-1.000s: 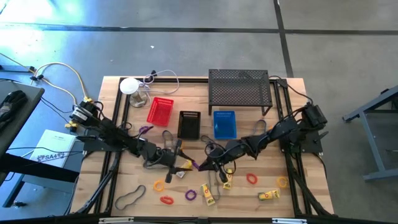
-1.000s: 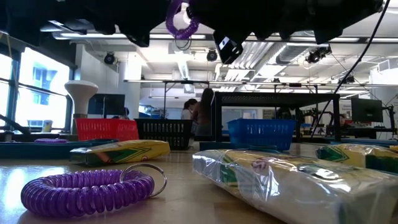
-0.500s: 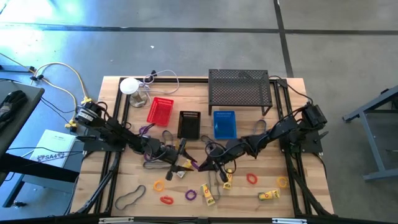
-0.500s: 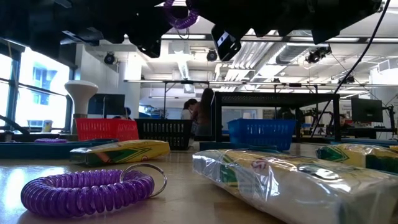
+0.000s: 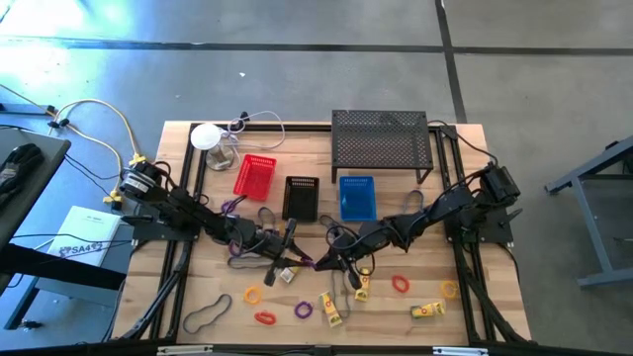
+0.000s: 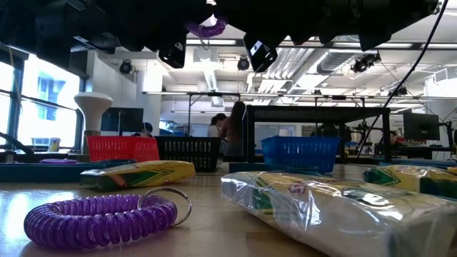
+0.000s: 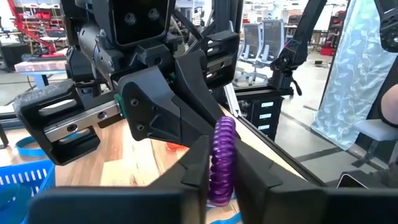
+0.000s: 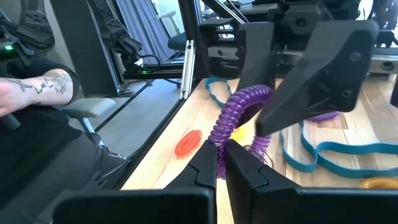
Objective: Pick & Place Office Desk Supplies
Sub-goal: Put the right purple wrist coil keychain into the orange bin
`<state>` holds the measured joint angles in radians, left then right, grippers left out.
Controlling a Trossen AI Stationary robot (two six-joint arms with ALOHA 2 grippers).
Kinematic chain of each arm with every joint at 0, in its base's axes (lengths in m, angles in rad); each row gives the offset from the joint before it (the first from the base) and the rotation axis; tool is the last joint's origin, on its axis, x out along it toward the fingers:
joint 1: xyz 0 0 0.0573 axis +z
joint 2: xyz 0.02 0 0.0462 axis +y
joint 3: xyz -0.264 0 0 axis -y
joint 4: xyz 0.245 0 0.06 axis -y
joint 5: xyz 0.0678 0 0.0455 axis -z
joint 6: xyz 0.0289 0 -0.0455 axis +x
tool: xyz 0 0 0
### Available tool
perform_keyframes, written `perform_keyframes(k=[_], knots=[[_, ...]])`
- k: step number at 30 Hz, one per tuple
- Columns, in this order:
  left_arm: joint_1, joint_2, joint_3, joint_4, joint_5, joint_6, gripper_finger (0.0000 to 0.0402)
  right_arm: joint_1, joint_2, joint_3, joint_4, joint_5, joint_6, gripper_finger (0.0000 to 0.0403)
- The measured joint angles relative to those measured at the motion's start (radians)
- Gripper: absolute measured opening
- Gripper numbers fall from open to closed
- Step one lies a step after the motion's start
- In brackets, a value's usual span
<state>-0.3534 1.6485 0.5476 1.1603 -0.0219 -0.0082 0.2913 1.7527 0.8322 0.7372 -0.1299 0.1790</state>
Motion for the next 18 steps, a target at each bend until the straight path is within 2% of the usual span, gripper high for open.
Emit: perform_keyframes(k=[4, 18], knots=[[0.000, 0.000, 0.000, 0.000, 0.000, 0.000, 0.0012, 0.000, 0.000, 0.000, -0.001, 0.000, 0.000, 0.0005], [0.000, 0.000, 0.000, -0.024, -0.002, 0.010, 0.0007, 0.006, 0.000, 0.000, -0.034, 0.014, 0.018, 0.0007]])
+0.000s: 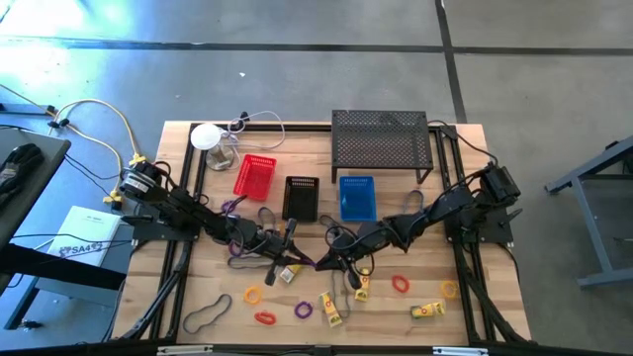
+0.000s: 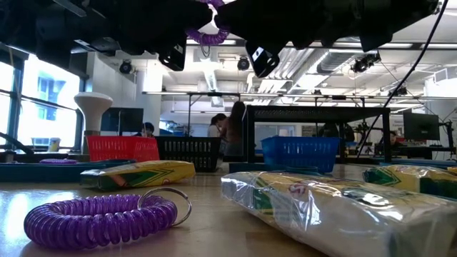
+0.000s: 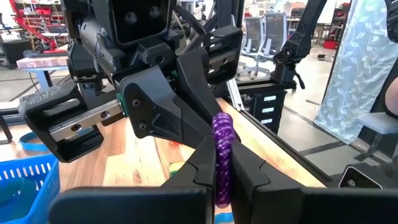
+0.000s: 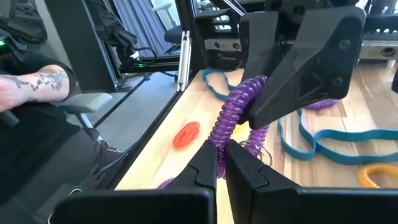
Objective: Pick & Place Office Desk Supplies
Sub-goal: Put the right purple wrist coil keychain into the orange bin
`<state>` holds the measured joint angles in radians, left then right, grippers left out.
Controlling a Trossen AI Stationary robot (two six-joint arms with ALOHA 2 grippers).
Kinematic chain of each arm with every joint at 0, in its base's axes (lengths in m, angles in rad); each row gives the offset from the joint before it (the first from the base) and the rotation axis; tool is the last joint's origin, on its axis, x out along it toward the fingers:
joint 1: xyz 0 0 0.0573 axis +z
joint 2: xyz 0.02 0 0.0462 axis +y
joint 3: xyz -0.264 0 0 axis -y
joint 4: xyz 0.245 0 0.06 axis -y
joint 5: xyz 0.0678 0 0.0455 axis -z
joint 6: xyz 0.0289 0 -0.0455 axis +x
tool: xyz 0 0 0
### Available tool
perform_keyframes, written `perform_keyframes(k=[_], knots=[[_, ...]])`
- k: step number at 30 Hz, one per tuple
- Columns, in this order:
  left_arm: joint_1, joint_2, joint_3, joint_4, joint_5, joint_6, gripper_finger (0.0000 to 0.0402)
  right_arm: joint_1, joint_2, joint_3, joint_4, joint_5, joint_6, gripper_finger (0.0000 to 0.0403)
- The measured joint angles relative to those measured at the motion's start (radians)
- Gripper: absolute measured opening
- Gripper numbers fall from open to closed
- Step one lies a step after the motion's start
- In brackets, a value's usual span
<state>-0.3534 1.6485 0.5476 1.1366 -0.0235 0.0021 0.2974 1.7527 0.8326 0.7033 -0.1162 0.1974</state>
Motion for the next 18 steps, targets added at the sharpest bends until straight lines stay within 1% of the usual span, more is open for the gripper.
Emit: perform_keyframes(k=[2, 4, 7, 13, 16, 18], knots=[[0.000, 0.000, 0.000, 0.000, 0.000, 0.000, 0.0007, 0.006, 0.000, 0.000, -0.004, 0.024, 0.001, 0.0018], [0.000, 0.000, 0.000, -0.002, 0.000, 0.000, 0.0007, 0.012, 0.000, 0.000, -0.017, 0.034, 0.027, 0.0040], [0.000, 0.000, 0.000, -0.003, 0.000, -0.004, 0.0007, 0.013, 0.000, 0.000, -0.021, 0.041, 0.074, 0.0088], [0.000, 0.000, 0.000, -0.006, 0.000, -0.057, 0.0007, 0.017, 0.000, 0.000, -0.020, 0.118, 0.059, 0.0185], [0.000, -0.008, 0.000, -0.018, -0.012, -0.092, 0.0007, 0.017, 0.000, 0.000, -0.026, 0.141, 0.057, 0.0220], [0.000, -0.028, 0.000, -0.058, -0.033, -0.128, 0.0007, 0.020, 0.000, 0.000, -0.026, 0.142, 0.059, 0.0236]])
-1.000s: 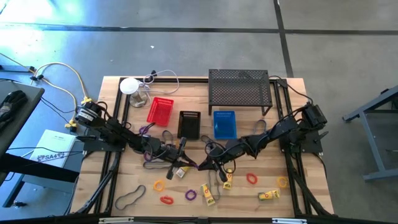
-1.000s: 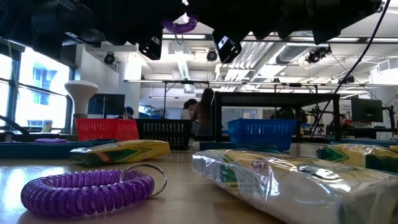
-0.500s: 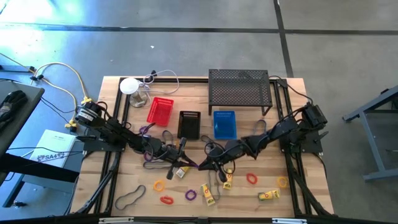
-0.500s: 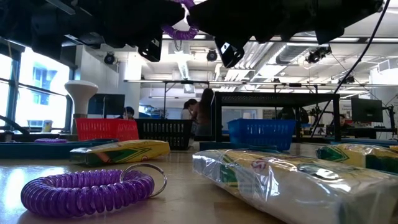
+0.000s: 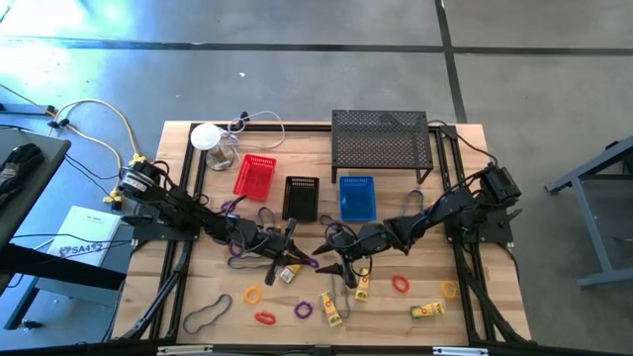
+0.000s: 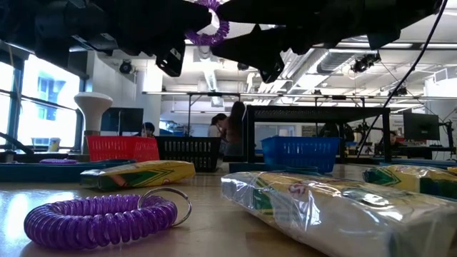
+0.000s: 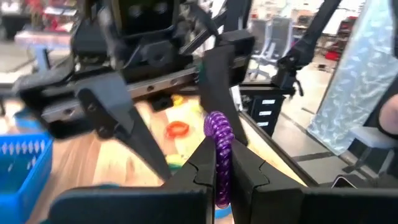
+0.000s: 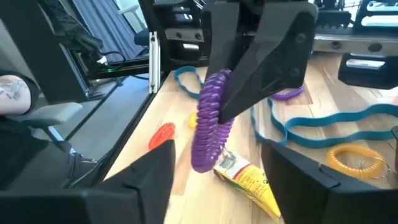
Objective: Pick & Place Office Desk Supplies
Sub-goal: Put the right purple wrist coil keychain into the orange bin
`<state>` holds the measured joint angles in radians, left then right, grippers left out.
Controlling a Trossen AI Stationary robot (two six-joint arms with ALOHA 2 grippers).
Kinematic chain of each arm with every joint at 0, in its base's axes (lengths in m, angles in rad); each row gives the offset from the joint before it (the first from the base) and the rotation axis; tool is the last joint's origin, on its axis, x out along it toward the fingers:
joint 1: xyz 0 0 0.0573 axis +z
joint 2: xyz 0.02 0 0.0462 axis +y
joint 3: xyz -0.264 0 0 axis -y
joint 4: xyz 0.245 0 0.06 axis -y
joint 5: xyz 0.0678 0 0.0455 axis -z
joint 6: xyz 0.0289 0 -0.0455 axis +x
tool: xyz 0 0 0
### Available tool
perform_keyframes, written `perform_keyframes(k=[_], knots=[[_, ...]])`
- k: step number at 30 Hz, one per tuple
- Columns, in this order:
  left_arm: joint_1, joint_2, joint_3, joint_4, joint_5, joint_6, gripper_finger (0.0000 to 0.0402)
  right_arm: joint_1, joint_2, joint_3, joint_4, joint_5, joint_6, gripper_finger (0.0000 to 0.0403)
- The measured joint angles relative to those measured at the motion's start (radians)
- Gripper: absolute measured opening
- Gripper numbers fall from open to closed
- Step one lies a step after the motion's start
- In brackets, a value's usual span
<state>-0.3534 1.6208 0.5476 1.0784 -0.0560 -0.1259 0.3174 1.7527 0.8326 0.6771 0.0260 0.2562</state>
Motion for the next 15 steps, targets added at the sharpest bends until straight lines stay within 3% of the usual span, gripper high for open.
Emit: perform_keyframes(k=[5, 9, 15], knots=[[0.020, -0.116, 0.000, -0.246, -0.029, -0.089, 0.0006, 0.034, 0.000, 0.000, 0.000, 0.065, -0.022, 0.0255], [0.063, -0.266, 0.000, -0.538, -0.042, -0.163, 0.0006, 0.057, -0.010, 0.000, -0.010, 0.123, -0.057, 0.0255], [0.136, -0.511, -0.001, -0.993, -0.229, -0.300, 0.0010, 0.058, -0.017, 0.000, -0.026, 0.140, -0.059, 0.0254]])
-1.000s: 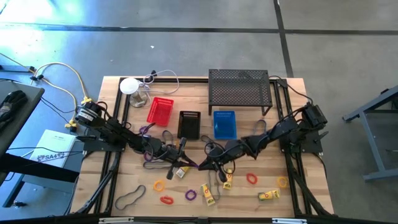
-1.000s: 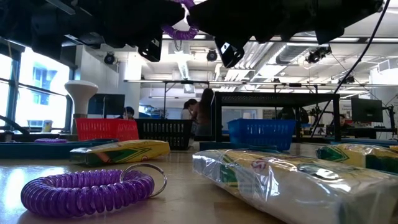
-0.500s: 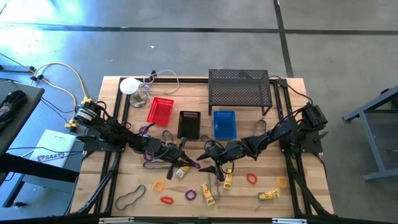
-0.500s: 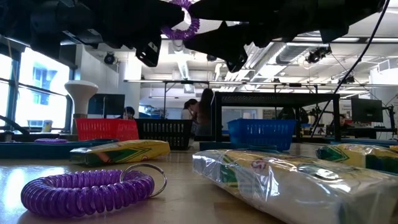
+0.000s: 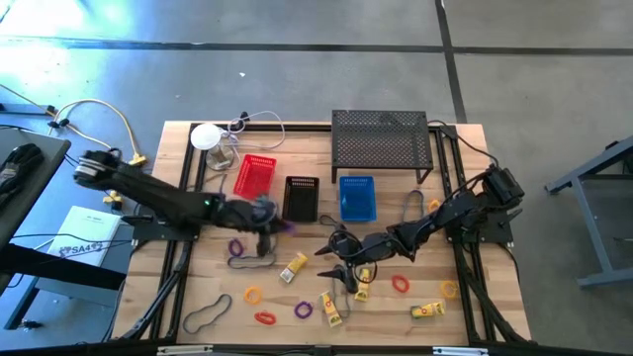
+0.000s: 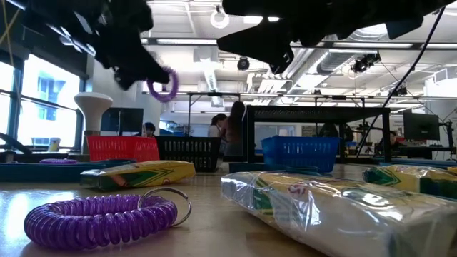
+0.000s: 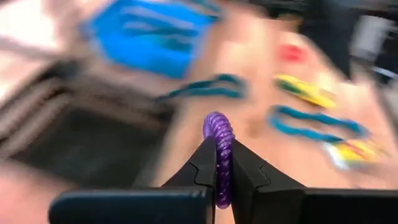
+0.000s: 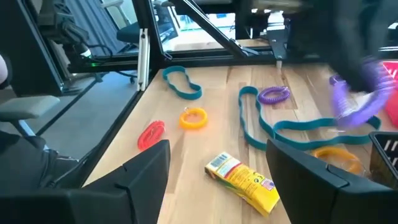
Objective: Pick & Place Office Desk Supplies
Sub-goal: Put the right purple wrist coil keychain into the orange bin
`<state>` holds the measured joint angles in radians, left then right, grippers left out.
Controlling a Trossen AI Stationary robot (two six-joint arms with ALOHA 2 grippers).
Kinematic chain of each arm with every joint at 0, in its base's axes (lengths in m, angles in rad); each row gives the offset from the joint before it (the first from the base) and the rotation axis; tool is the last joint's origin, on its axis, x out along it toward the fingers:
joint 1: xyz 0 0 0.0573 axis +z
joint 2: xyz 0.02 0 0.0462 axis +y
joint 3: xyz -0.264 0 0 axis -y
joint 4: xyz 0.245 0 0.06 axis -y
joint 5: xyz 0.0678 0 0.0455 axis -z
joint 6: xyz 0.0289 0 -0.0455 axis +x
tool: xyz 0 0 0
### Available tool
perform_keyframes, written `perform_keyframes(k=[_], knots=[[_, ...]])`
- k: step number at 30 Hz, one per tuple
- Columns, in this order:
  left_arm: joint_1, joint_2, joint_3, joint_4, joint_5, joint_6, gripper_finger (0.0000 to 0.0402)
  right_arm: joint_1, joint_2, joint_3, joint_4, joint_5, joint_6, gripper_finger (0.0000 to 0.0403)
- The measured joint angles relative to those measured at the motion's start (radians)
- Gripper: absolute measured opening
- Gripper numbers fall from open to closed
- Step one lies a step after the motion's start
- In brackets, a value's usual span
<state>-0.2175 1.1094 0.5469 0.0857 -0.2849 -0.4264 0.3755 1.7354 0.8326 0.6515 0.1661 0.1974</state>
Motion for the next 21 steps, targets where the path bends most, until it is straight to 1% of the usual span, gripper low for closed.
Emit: perform_keyframes(k=[3, 7, 10, 15, 21], knots=[[0.043, -0.099, 0.000, -0.160, -0.129, -0.090, 0.0013, 0.000, 0.000, 0.000, -0.001, 0.000, 0.001, 0.0254], [0.113, -0.177, 0.000, -0.291, -0.215, -0.099, 0.0015, 0.000, 0.000, 0.000, 0.000, 0.000, -0.003, 0.0254], [0.186, -0.187, 0.000, -0.362, -0.223, -0.098, 0.0016, 0.000, 0.000, 0.000, 0.001, 0.000, -0.003, 0.0254], [0.301, -0.167, 0.000, -0.463, -0.223, -0.129, 0.0017, 0.000, 0.000, 0.000, -0.003, 0.000, -0.003, 0.0254], [0.397, -0.166, 0.000, -0.468, -0.206, -0.129, 0.0019, 0.000, 0.000, 0.000, -0.008, 0.000, -0.003, 0.0254]])
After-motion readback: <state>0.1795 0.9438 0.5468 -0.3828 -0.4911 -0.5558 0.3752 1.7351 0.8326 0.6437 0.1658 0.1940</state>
